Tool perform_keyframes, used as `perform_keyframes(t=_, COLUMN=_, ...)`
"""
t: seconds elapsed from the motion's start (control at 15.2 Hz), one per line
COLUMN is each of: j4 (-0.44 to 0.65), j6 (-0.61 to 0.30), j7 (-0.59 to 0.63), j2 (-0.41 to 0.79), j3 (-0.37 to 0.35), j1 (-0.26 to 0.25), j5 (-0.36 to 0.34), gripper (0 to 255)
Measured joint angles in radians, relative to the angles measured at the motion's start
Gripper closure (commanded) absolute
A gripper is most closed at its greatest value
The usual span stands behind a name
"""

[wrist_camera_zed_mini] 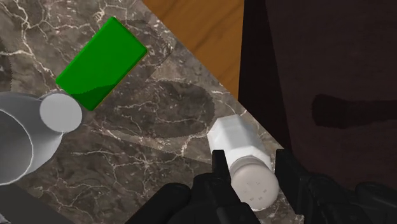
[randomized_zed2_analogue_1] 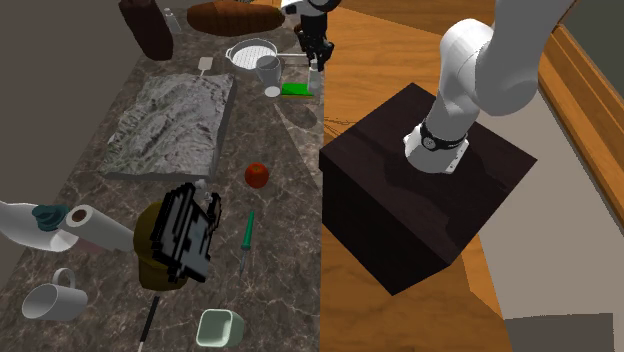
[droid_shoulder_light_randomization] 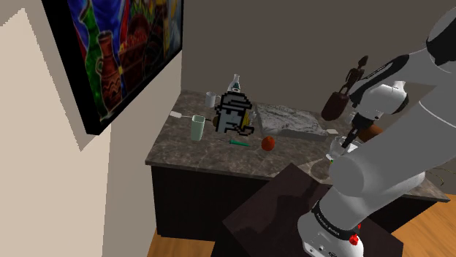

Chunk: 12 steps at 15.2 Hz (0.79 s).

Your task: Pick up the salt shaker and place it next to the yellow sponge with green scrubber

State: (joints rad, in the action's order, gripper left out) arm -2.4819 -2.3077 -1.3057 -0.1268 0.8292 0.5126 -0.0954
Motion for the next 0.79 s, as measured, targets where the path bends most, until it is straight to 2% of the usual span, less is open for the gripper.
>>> perform_keyframes(t=0.53, j4=-0.025, j6=-0.119, j7=-0.109, j2=0.135, j3=0.02, j1=-0.02, j5=0.138, gripper=255)
perform_keyframes(t=0.79, j4=-0.031, j6=-0.171, j7=-0.18, j2=0.211, j3=0.007, j1=-0.016, j5=0.233, gripper=255)
